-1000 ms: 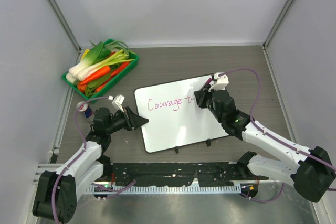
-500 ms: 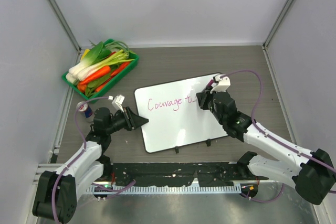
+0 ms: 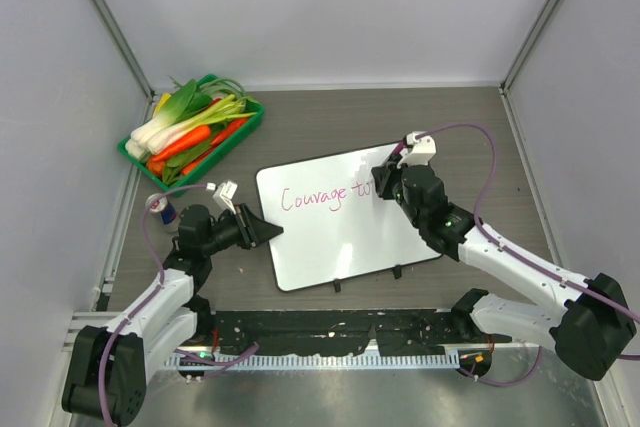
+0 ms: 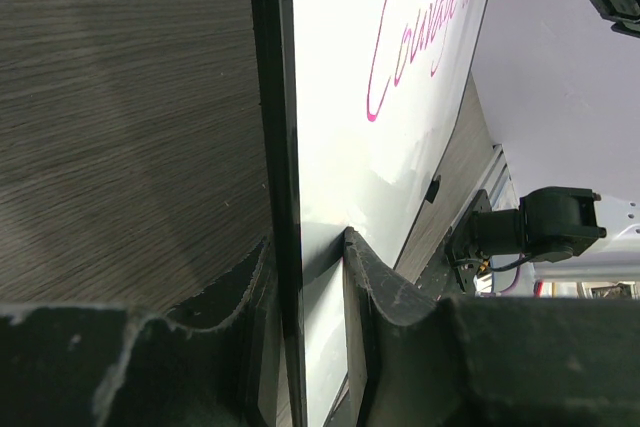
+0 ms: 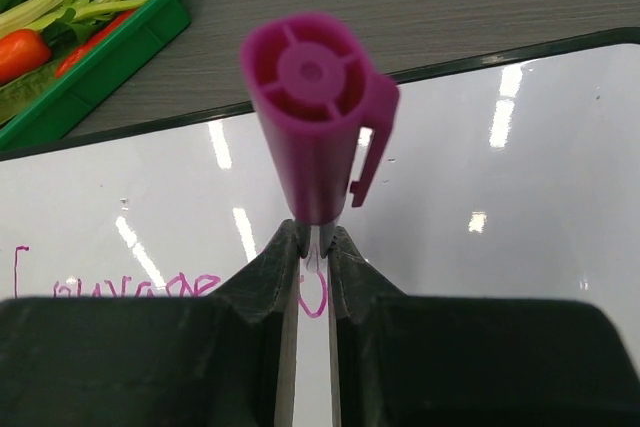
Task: Write a sentence on the whiteboard
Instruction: Write on the whiteboard at the whiteboard stand.
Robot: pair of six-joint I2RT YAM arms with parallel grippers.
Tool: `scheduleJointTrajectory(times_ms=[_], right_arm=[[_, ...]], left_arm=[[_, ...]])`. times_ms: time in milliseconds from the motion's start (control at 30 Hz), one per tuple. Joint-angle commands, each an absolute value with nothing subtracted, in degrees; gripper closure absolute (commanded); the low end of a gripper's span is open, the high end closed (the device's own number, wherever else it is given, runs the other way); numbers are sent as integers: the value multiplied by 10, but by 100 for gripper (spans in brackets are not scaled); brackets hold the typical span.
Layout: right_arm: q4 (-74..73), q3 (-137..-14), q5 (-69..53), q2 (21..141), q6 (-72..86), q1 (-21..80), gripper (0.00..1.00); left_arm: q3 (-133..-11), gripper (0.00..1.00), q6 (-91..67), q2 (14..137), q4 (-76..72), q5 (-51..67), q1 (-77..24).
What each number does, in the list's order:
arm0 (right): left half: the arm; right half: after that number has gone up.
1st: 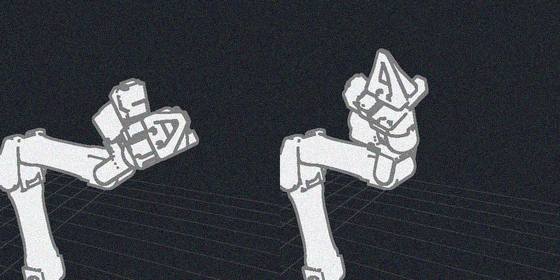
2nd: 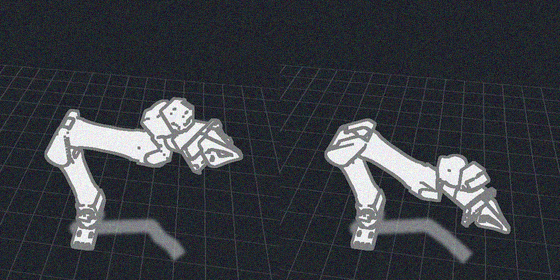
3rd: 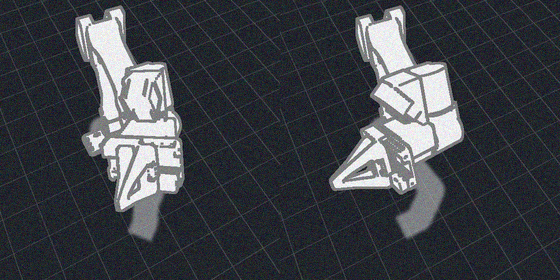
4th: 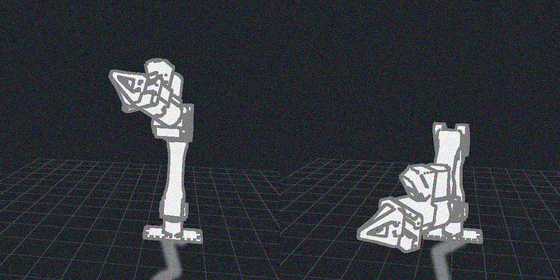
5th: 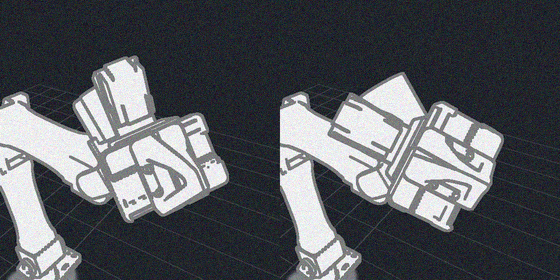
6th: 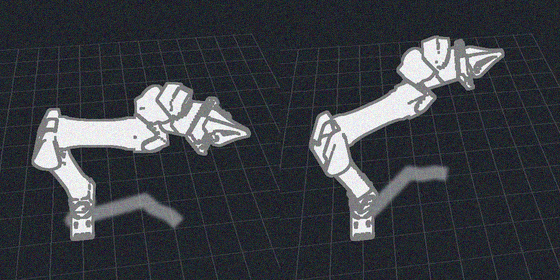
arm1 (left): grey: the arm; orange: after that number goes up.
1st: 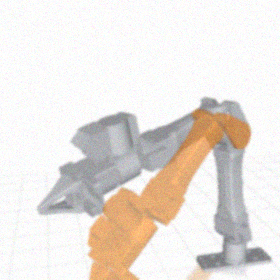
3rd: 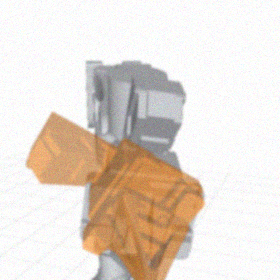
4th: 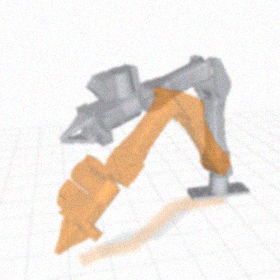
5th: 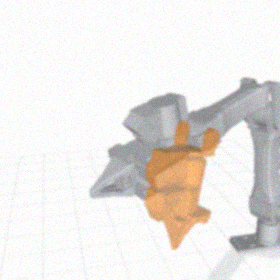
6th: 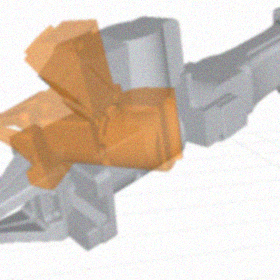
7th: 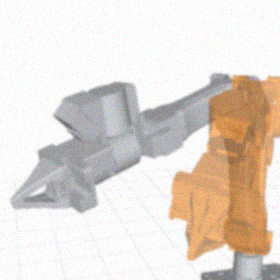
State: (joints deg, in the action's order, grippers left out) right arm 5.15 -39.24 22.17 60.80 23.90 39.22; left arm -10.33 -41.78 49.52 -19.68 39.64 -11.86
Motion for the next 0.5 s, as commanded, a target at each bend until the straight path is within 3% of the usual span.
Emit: scheduleJointTrajectory(times_ms=[0,467], right_arm=[[66,-411,205,612,236,389,99],[49,-397,170,579,265,389,99]], left_arm=[[-107,100,-395,497,-210,388,-119],[-107,100,-396,500,-213,388,-118]])
